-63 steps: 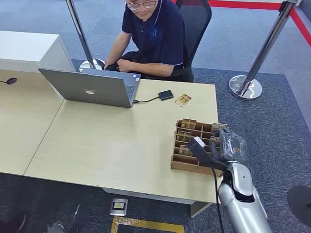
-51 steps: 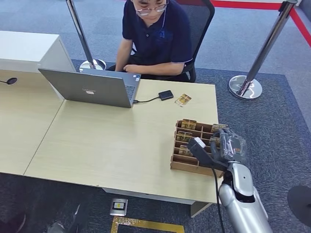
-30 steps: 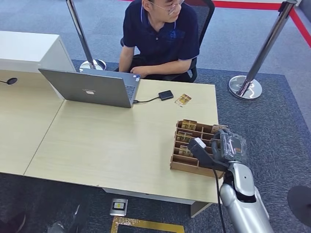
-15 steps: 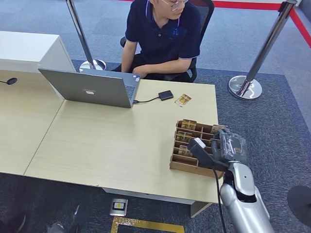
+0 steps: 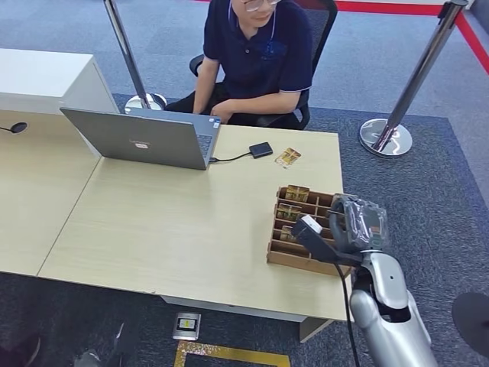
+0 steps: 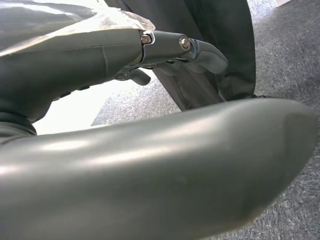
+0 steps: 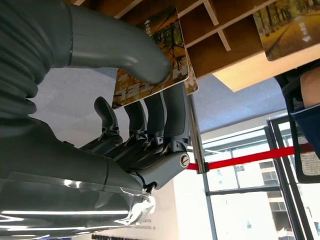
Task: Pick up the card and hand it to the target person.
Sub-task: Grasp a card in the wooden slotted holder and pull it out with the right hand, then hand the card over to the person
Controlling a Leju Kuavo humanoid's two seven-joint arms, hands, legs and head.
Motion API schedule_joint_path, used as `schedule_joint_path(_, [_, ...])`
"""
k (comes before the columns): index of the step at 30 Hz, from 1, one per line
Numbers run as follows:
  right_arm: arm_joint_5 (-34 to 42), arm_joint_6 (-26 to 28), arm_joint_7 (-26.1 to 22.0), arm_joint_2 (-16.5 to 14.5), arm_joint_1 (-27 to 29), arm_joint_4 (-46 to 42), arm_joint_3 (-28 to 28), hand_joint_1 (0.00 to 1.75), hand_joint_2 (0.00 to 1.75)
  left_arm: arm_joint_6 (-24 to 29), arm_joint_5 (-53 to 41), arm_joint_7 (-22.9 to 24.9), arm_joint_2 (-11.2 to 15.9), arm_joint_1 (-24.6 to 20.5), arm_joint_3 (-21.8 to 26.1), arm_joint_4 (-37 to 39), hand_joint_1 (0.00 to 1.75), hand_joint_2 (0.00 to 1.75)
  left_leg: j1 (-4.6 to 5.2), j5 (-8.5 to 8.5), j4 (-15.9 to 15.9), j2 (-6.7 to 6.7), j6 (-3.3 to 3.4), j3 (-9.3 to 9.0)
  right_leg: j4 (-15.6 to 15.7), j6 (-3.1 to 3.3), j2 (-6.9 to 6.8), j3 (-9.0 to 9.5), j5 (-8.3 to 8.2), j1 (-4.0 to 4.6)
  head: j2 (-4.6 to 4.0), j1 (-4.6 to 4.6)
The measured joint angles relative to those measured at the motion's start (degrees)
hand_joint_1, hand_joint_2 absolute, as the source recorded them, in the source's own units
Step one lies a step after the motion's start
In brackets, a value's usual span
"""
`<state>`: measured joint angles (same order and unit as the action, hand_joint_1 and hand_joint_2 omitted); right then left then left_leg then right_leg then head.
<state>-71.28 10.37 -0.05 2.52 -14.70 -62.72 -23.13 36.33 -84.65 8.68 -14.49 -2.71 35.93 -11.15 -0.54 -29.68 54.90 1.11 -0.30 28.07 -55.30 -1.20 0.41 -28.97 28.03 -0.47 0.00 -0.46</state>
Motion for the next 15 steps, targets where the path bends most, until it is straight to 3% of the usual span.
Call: schedule_joint_path(15, [2.1,-0.5,-0.9,1.1,-1.6,-6.7,-1.6,1.33,1.75,-0.2,-0.2,0.0,0.0,0.0,0.0,0.0,0.00,0.00,0.00,0.00,0.0,-0.01,0.00,0.05,0.0,0.00,0.00,-0.03,0.00,0.00,0.00,-0.01])
